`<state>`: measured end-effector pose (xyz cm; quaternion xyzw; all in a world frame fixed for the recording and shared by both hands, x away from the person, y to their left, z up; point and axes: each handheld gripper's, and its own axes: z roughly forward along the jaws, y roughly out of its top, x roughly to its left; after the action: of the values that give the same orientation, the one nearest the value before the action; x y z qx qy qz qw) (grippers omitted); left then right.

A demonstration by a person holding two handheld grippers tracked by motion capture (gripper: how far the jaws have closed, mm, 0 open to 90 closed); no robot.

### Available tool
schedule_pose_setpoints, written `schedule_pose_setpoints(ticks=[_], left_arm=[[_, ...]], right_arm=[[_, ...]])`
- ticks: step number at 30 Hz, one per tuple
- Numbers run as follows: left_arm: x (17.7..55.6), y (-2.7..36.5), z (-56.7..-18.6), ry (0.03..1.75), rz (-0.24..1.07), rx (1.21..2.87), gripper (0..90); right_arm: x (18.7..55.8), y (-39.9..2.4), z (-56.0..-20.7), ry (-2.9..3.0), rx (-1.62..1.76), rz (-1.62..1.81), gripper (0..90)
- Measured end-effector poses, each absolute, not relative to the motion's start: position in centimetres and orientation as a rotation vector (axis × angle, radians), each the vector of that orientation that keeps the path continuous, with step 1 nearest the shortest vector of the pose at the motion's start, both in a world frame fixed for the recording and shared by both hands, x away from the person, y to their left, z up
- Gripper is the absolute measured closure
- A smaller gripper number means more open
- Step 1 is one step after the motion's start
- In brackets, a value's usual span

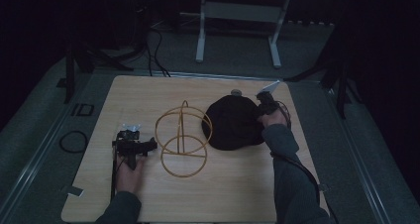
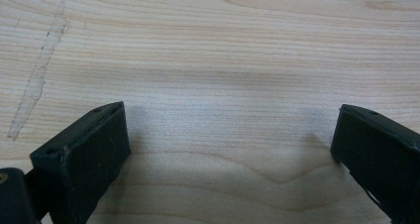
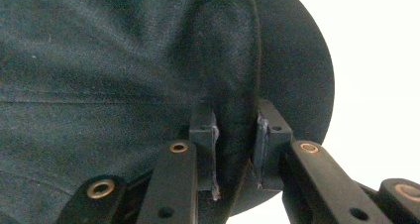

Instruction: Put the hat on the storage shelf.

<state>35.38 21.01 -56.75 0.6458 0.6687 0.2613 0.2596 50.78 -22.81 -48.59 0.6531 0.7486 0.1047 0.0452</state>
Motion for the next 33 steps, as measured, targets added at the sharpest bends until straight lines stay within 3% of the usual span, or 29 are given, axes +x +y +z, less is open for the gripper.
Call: schedule_pose_setpoints(ticks=[21, 33], left_arm=[[35.4, 21.0, -56.8, 1.806, 0.706, 1.753, 1.2], [35.4, 21.0, -56.8, 1.806, 0.706, 1.752, 1.2]], right_arm=[[49.8, -26.4, -47.5, 2.333, 2.125, 0.298, 78.0], [48.4, -28.5, -44.1, 2.356, 2.111, 0.405, 78.0]])
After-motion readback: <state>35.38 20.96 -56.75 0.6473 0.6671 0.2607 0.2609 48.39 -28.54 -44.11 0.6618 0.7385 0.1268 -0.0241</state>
